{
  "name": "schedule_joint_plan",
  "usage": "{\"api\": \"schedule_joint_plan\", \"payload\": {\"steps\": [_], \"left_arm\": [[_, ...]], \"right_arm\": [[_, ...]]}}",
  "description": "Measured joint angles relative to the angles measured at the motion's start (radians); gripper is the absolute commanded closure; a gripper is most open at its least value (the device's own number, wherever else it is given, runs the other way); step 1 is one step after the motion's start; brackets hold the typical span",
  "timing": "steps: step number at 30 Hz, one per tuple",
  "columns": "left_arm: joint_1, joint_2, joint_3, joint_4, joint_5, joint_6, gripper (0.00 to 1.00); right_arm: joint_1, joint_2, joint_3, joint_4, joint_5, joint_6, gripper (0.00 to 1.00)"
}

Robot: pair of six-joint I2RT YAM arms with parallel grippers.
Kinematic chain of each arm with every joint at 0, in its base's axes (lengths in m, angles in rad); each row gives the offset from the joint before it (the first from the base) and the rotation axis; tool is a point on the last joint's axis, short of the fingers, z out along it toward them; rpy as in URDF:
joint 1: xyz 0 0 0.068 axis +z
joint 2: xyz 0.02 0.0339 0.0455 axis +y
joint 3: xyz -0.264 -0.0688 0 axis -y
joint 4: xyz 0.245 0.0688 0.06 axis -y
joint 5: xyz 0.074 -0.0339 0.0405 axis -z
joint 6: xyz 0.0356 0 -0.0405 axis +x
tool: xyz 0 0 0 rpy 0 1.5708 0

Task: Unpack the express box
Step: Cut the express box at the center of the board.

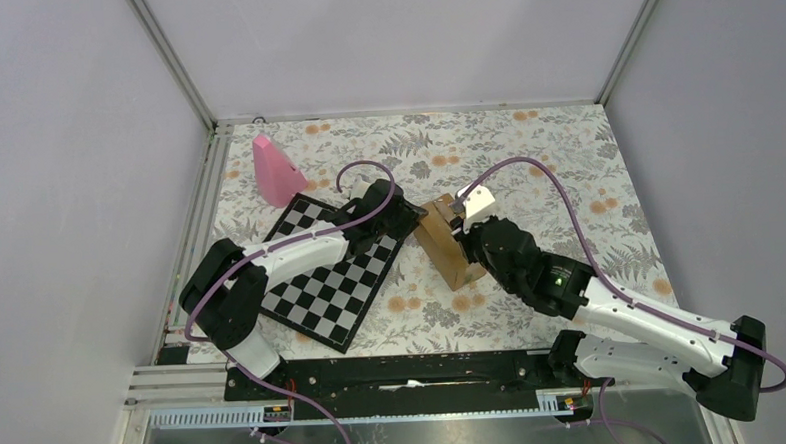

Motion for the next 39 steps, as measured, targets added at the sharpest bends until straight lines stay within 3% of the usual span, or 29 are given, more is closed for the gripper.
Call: {"api": "schedule_joint_plan", "payload": {"steps": [30,39], "left_arm": [[0.000,0.002,0.000,0.004,0.001,0.000,1.00],[0.000,0.010,0.002,0.015,0.002,0.001,1.00]], "right_arm": [[0.023,0.012,-0.024,0.009,0.025,-0.058,1.00],[0.064,0.067,0.037,-0.072,0.074,-0.070,1.00]]}}
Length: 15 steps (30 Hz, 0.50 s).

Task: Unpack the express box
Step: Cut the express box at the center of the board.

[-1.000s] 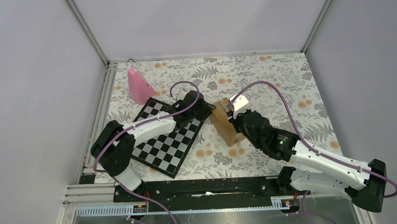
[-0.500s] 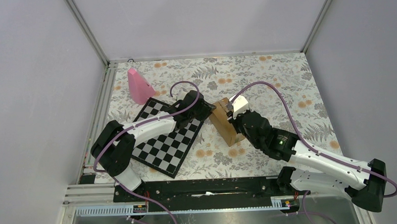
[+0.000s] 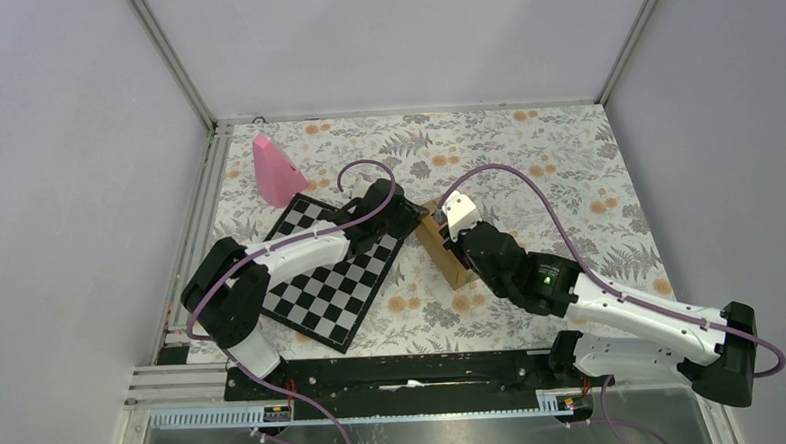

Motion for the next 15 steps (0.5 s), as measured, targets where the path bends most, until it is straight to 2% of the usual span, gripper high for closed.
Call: {"api": "schedule_joint_plan", "payload": {"steps": [7,15], "left_arm": [[0.000,0.003,0.000,0.008,-0.001,-0.001,1.00],[0.002,0.004,0.001,0.010,0.000,0.002,1.00]], "right_arm": [[0.010,0.003,0.052,-0.119,-0.004,-0.002,1.00],[0.012,-0.031,0.053,-0.148,-0.026,0.044,1.00]]}}
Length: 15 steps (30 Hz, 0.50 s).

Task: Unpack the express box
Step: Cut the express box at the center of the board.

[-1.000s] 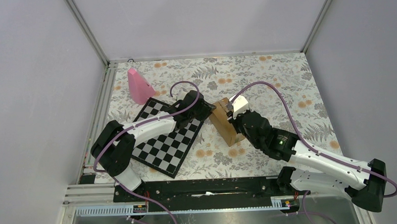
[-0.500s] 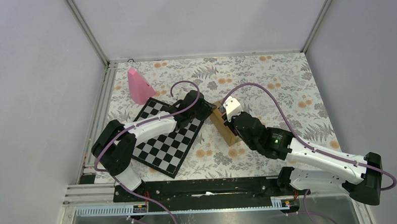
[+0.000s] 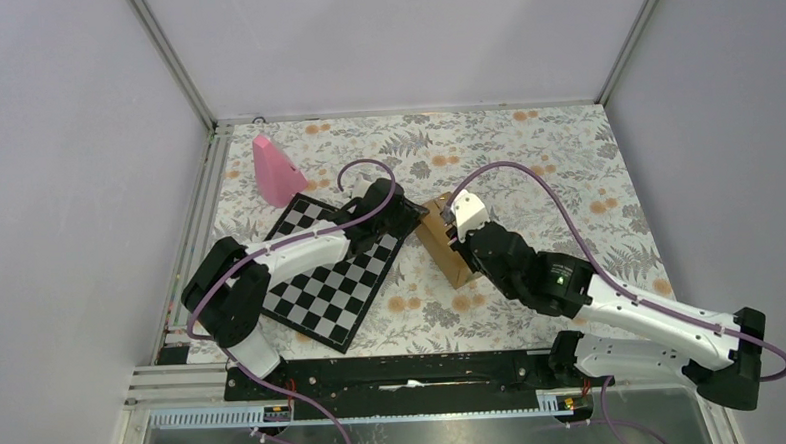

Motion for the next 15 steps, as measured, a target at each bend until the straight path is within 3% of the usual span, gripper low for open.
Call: {"api": "schedule_joint_plan", "payload": {"steps": [5,10,15], "left_arm": [[0.002,0.000,0.011,-0.008,0.007,0.035,0.98],[0.009,-0.002,0.019,-0.009,0.027,0.101,0.75],[0.016,-0.015,0.019,-0.011,0.046,0.173,0.53]], "right_arm": [[0.000,-0.001,0.036,-0.001,0.021,0.044,1.00],[-0.052,0.047,0.082,-0.005,0.036,0.106,1.00],[-0.215,0.045,0.082,-0.013,-0.035,0.193,1.00]]}}
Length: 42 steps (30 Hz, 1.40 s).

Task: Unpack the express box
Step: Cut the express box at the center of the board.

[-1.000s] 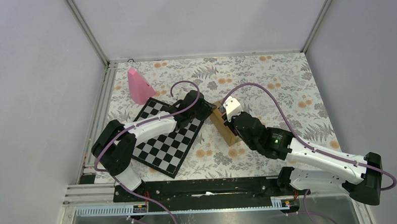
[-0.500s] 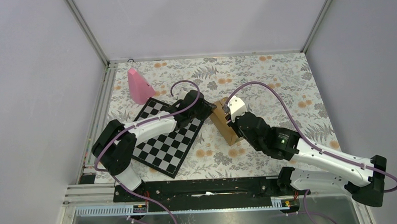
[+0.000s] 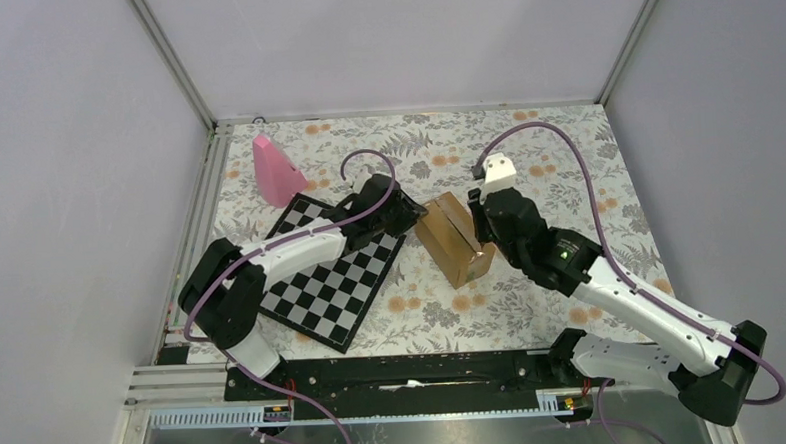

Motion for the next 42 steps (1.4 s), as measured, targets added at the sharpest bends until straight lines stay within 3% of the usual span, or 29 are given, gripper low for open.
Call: {"api": "schedule_joint_plan", "payload": {"steps": [4,11,18,23,27,36,42], "left_arm": [[0.012,-0.020,0.000,-0.045,0.035,0.088,0.39],[0.079,-0.103,0.004,-0.045,0.231,0.262,0.27],[0.173,-0.142,0.010,0.231,0.655,0.371,0.23],[0.169,-0.114,0.012,0.471,0.898,0.338,0.23],[0.166,-0.076,0.000,0.713,1.020,0.233,0.27],[0.166,-0.002,-0.027,1.096,1.164,0.004,0.37],[0.170,0.060,-0.027,1.362,1.193,-0.190,0.62]], "right_arm": [[-0.072,-0.002,0.010,0.001,-0.061,0.066,1.00],[-0.245,-0.002,0.040,0.032,-0.223,0.212,1.00],[-0.317,-0.006,0.040,0.124,-0.390,0.399,1.00],[-0.323,-0.020,0.040,0.220,-0.470,0.512,1.00],[-0.328,-0.028,0.040,0.273,-0.508,0.569,1.00],[-0.336,-0.029,0.039,0.362,-0.605,0.647,1.00],[-0.338,-0.032,0.033,0.403,-0.671,0.676,1.00]]}}
